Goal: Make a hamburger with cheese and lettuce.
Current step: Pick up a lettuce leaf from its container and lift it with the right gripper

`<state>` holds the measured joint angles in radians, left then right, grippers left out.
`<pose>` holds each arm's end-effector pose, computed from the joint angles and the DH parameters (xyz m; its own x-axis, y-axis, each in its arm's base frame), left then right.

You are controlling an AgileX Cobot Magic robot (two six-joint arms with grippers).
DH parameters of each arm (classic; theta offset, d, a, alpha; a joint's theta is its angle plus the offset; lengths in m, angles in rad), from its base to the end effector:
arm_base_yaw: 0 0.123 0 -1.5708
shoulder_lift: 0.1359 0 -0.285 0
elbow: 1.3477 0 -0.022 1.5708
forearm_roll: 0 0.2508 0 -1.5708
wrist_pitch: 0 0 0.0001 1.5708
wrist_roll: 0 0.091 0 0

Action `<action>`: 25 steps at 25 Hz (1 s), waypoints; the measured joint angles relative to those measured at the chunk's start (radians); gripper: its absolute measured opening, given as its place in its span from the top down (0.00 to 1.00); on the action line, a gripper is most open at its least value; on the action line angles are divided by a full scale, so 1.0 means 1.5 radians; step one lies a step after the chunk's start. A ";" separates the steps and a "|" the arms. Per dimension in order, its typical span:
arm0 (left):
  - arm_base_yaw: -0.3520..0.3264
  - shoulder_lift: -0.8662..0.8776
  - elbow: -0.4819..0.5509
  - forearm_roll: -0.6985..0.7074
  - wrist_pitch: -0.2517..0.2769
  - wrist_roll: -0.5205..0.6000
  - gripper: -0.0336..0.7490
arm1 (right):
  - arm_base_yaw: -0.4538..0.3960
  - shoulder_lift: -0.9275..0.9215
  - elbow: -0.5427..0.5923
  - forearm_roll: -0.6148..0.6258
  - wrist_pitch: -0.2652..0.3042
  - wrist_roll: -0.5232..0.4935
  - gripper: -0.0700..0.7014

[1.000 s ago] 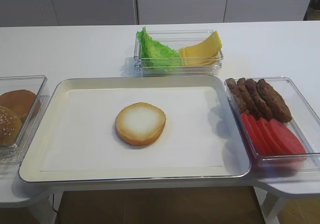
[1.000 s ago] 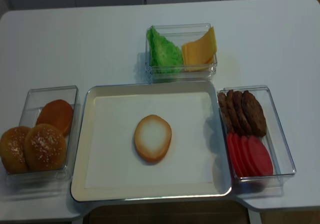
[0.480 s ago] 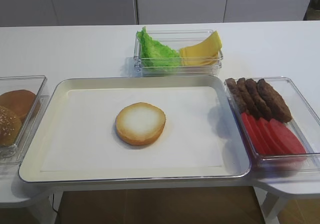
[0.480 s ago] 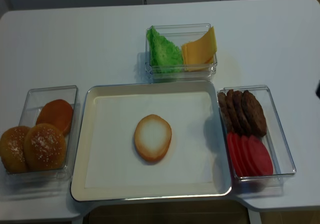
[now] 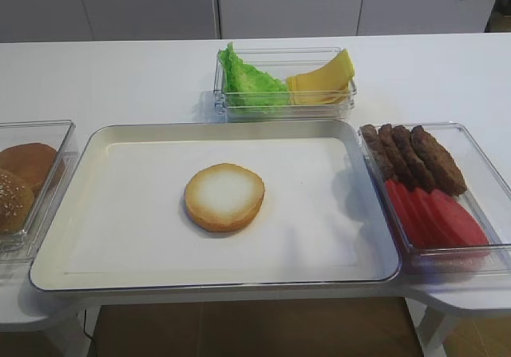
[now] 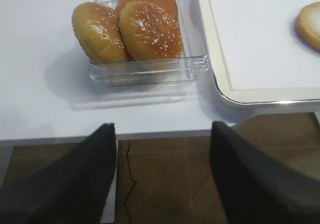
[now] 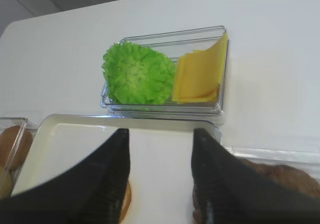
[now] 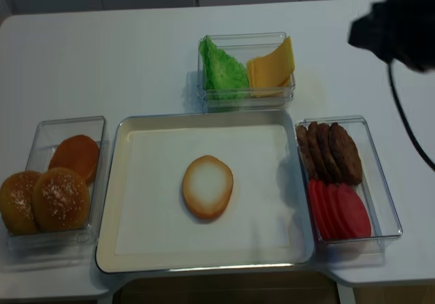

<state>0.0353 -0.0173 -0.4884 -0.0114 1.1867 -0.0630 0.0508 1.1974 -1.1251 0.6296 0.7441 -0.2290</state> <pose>-0.0119 -0.0014 0.2641 -0.5561 -0.0869 -0.8266 -0.0641 0.9960 -0.0616 0.2488 0.0490 0.3769 -0.6602 0.2051 -0.7225 -0.2050 0.8762 0.4361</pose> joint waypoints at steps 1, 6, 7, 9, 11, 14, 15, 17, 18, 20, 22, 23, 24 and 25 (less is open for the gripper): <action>0.000 0.000 0.000 0.000 0.000 0.000 0.40 | 0.016 0.036 -0.023 0.000 -0.009 -0.001 0.51; 0.000 0.000 0.000 0.000 0.000 0.000 0.40 | 0.083 0.212 -0.142 0.000 -0.036 -0.015 0.51; 0.000 0.000 0.000 0.000 0.000 0.000 0.40 | 0.094 0.242 -0.169 0.000 -0.037 -0.019 0.51; 0.000 0.000 0.000 0.000 0.000 0.000 0.40 | 0.118 0.311 -0.220 0.000 -0.037 -0.028 0.51; 0.000 0.000 0.000 0.000 0.000 0.000 0.40 | 0.136 0.370 -0.275 0.000 -0.038 -0.035 0.51; 0.000 0.000 0.000 0.000 0.000 0.000 0.40 | 0.160 0.449 -0.350 0.003 -0.038 -0.041 0.51; 0.000 0.000 0.000 0.000 0.000 0.000 0.40 | 0.165 0.473 -0.374 0.004 -0.038 -0.042 0.51; 0.000 0.000 0.000 0.000 0.000 0.000 0.40 | 0.174 0.516 -0.412 0.012 -0.038 -0.043 0.51; 0.000 0.000 0.000 0.000 0.000 0.000 0.40 | 0.177 0.530 -0.430 0.014 -0.038 -0.043 0.51; 0.000 0.000 0.000 0.000 0.000 0.000 0.40 | 0.183 0.559 -0.455 0.015 -0.040 -0.043 0.51; 0.000 0.000 0.000 0.000 0.000 0.000 0.40 | 0.186 0.578 -0.472 0.023 -0.045 -0.043 0.51; 0.000 0.000 0.000 0.000 0.000 0.000 0.40 | 0.186 0.586 -0.477 0.030 -0.048 -0.043 0.51; 0.000 0.000 0.000 0.000 0.000 0.000 0.40 | 0.186 0.594 -0.482 0.039 -0.050 -0.045 0.51; 0.000 0.000 0.000 0.000 0.000 0.000 0.40 | 0.186 0.600 -0.485 0.050 -0.053 -0.053 0.51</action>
<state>0.0353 -0.0173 -0.4884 -0.0114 1.1867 -0.0630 0.3296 2.0974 -1.8521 0.7041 0.6652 -0.3080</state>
